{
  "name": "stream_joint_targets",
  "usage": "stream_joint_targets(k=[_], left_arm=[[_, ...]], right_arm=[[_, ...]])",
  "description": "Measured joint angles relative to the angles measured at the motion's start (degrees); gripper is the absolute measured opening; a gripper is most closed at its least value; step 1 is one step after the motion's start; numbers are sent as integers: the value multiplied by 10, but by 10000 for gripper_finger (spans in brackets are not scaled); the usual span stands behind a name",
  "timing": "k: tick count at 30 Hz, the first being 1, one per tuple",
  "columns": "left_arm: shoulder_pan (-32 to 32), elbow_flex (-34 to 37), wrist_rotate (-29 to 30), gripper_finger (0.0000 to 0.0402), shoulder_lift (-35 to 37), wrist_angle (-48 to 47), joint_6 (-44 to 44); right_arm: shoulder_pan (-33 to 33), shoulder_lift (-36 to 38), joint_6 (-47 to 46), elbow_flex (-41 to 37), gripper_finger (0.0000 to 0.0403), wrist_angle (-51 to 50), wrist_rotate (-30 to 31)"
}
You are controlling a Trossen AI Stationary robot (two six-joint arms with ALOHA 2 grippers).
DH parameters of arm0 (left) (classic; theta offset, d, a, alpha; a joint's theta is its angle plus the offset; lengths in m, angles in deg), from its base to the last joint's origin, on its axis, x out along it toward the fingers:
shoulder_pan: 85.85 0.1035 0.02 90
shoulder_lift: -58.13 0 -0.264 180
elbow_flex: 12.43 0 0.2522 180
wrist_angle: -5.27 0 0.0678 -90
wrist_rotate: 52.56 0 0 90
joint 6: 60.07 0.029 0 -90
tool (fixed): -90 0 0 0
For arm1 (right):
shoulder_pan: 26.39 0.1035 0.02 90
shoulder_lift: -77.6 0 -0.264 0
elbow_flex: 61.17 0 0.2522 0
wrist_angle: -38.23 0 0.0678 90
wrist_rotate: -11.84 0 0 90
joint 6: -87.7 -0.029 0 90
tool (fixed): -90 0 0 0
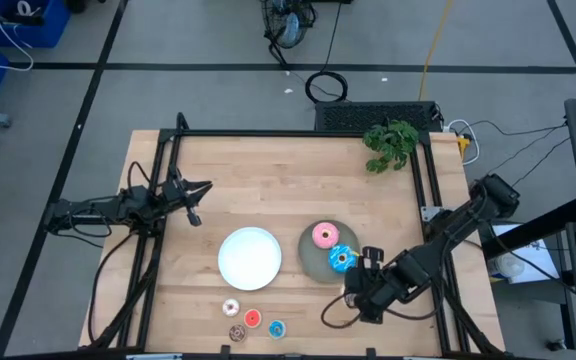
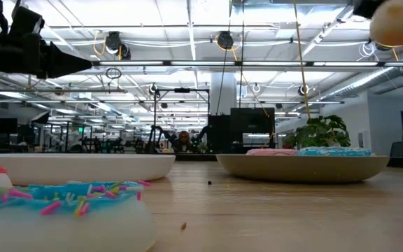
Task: Pick & Place donuts
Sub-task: Put the large black donut on the gray plate
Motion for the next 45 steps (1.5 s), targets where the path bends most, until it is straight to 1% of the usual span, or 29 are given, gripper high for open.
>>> stream_joint_targets(k=[3,6,15,18,21,26,31,33,35,39,45], left_arm=[[0,0,0,42,0,0,2],[0,0,0,42,0,-2,6],[0,0,0,42,0,-1,6],[0,0,0,42,0,-1,6],[0,0,0,42,0,0,6],[0,0,0,42,0,0,5],[0,0,0,42,0,0,9],[0,0,0,42,0,0,13],[0,0,0,42,0,0,14],[0,0,0,42,0,0,19],[0,0,0,42,0,0,21]], right_arm=[[-6,8,-32,-18,7,-1,-12],[-13,9,-55,-27,8,-6,-12],[-38,9,-65,-34,8,6,-11],[-50,9,-49,-34,8,18,-12],[-78,9,-29,-34,8,55,-17],[-144,9,17,-34,8,107,-68],[-219,8,84,-34,8,109,-100],[-247,-1,110,-34,8,125,-113],[-268,-17,135,-34,7,141,-139],[-291,-60,169,-34,7,169,-178],[-302,-112,193,-34,8,181,-191]])
